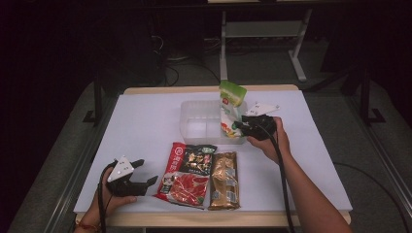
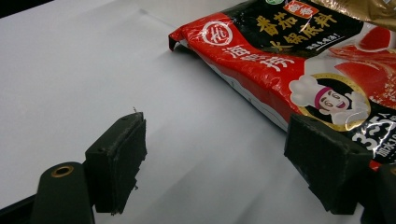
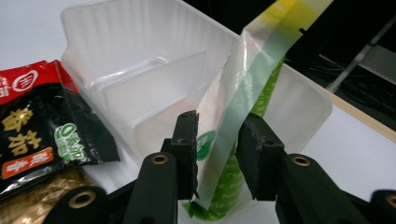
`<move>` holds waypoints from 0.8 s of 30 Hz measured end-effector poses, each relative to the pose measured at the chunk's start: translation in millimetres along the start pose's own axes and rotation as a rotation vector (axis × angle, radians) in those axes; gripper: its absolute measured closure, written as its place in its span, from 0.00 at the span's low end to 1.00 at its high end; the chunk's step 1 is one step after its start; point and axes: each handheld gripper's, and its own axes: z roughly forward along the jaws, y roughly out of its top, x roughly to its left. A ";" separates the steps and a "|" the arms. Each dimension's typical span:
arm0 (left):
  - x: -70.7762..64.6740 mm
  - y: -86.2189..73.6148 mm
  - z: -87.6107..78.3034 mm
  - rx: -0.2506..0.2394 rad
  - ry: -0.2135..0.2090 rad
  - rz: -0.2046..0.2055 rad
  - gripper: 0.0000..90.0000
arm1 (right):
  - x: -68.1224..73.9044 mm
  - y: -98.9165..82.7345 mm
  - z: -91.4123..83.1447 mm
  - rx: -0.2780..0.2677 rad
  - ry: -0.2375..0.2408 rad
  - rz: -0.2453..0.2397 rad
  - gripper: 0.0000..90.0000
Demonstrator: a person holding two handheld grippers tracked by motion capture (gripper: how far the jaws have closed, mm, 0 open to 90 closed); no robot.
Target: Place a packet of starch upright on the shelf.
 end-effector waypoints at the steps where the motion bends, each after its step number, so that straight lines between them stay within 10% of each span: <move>1: -0.1 0.2 0.0 0.001 0.000 0.002 0.23 | 0.8 0.1 -1.3 0.001 0.001 -0.004 0.75; 24: -3.8 2.8 -2.2 -0.005 -0.002 0.015 0.23 | 17.7 -16.4 -47.2 -0.047 0.093 0.000 0.64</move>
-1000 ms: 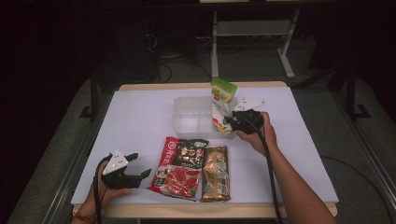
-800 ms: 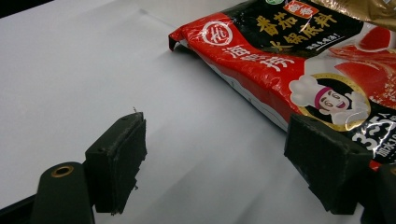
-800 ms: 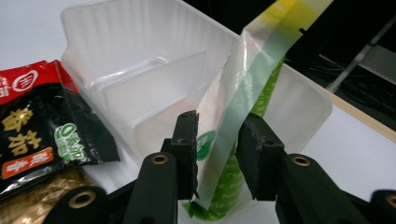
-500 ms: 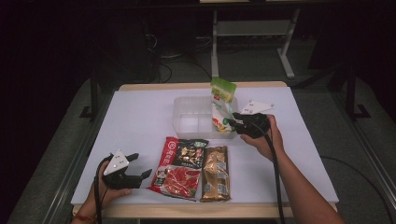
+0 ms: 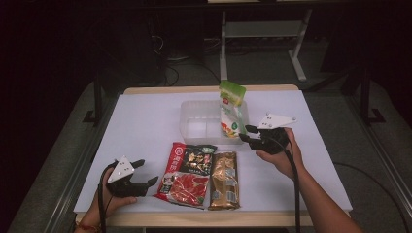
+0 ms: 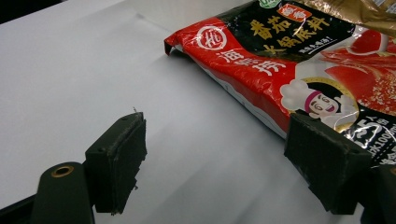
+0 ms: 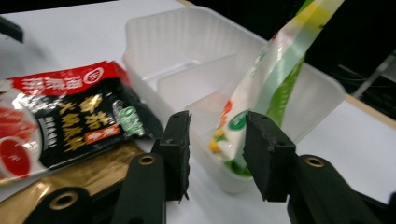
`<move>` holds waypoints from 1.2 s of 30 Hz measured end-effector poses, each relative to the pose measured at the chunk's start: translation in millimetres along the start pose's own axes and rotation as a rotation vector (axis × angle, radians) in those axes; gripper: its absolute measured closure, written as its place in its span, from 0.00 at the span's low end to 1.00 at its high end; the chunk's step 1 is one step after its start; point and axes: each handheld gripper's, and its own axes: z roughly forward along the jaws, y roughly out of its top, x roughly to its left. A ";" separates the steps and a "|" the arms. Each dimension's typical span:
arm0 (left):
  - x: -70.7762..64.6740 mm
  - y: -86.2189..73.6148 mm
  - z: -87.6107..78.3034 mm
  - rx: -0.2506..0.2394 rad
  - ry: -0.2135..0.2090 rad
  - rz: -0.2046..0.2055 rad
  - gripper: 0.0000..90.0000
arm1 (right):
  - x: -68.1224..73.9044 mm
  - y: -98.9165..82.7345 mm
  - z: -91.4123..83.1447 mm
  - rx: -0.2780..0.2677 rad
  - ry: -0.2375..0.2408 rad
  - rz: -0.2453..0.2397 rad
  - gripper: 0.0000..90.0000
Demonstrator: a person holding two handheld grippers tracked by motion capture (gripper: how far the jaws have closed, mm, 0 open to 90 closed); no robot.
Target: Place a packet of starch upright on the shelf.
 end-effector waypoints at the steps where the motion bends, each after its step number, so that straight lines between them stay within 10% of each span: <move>1: -0.1 0.0 0.2 0.000 0.001 0.001 0.23 | 1.5 -2.1 -0.7 0.004 0.010 0.007 0.63; 16: -2.4 0.6 0.3 0.003 -0.006 0.010 0.23 | 16.9 -43.8 18.2 0.132 0.139 0.096 0.40; 36: -11.3 4.7 1.6 -0.003 -0.030 0.028 0.24 | 25.1 -55.7 53.5 0.189 0.251 0.212 0.20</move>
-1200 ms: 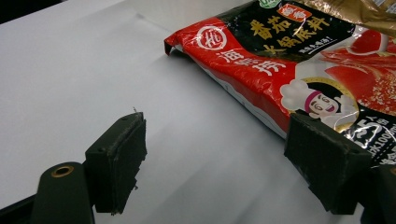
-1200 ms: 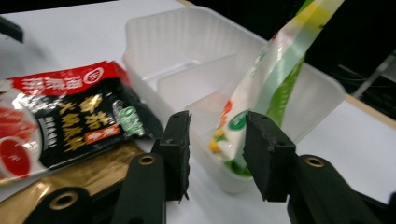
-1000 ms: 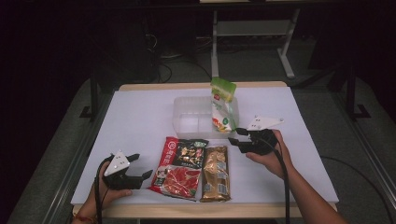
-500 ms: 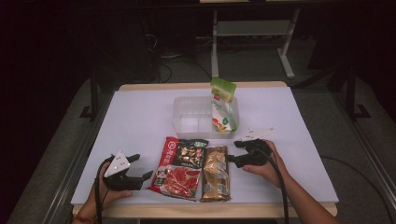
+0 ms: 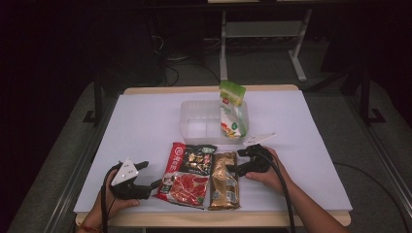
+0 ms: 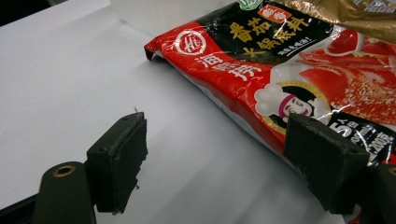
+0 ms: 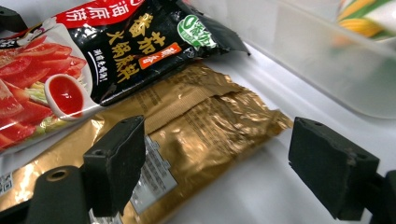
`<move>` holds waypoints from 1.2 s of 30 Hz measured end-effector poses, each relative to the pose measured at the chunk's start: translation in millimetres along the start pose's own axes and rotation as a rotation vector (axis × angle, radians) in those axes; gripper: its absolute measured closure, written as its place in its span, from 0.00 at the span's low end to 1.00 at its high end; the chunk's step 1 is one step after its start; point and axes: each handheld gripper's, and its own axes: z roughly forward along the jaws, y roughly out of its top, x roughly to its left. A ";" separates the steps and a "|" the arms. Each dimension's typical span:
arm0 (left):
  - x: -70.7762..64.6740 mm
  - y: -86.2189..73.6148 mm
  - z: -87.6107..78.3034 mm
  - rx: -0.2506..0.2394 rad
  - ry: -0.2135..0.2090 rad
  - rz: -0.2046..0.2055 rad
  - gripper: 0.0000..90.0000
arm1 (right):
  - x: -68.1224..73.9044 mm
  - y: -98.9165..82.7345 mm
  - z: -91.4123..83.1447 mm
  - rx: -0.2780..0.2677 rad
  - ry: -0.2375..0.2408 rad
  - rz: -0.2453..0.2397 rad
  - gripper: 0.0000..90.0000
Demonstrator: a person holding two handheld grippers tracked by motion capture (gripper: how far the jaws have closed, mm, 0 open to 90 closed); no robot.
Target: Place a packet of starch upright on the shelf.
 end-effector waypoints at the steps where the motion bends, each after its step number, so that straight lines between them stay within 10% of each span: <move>1: -0.2 0.2 -0.2 0.000 -0.001 0.001 0.24 | 0.1 -0.2 3.0 0.010 0.008 0.004 0.19; 23: -7.9 4.4 2.9 0.003 -0.028 0.027 0.24 | -0.7 1.0 16.5 0.046 0.040 0.063 0.03; 29: -8.8 4.8 3.7 0.002 -0.034 0.031 0.23 | 9.2 2.5 21.1 0.044 0.074 0.059 0.09; 36: -9.9 5.9 6.0 0.003 -0.043 0.032 0.24 | 11.2 4.7 22.5 0.022 0.104 0.051 0.39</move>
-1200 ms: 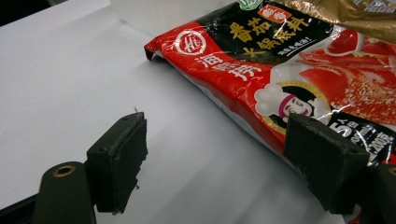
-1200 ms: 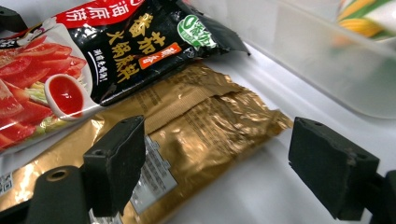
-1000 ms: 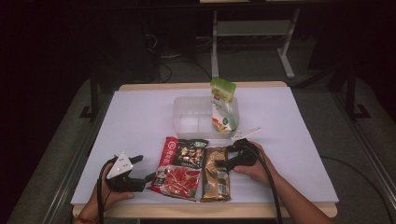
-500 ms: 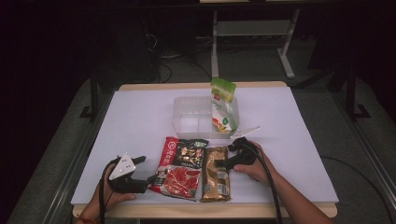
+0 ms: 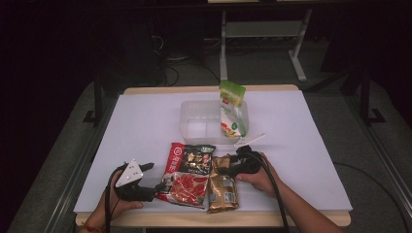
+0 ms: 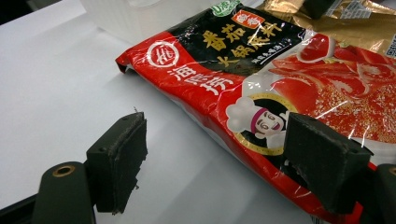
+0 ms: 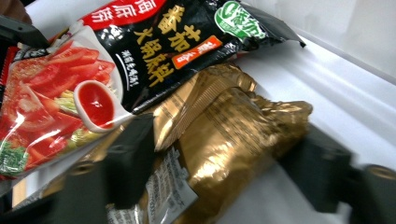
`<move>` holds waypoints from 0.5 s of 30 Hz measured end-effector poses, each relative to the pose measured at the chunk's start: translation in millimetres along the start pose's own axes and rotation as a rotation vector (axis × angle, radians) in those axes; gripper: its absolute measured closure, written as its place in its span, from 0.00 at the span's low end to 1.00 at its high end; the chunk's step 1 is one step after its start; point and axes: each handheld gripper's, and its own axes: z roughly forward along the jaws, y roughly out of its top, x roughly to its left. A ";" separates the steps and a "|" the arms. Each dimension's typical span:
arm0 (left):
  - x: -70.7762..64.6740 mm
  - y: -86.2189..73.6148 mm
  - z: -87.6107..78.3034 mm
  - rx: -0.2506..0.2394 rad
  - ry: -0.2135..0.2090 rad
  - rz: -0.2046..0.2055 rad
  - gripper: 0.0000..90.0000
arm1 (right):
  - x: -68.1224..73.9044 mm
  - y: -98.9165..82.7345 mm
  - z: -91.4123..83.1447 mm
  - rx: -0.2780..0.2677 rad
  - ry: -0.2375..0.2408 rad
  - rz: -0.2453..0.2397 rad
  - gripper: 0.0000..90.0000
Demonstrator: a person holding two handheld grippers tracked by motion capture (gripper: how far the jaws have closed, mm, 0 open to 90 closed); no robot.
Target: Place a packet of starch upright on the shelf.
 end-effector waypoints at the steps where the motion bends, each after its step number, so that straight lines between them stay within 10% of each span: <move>1: -0.2 0.0 0.2 -0.001 -0.001 -0.001 0.24 | 0.2 0.8 -0.4 -0.004 -0.001 0.001 0.42; 15: -3.3 4.0 3.0 0.001 -0.017 -0.008 0.24 | -0.2 3.3 -20.6 -0.099 0.023 -0.013 0.75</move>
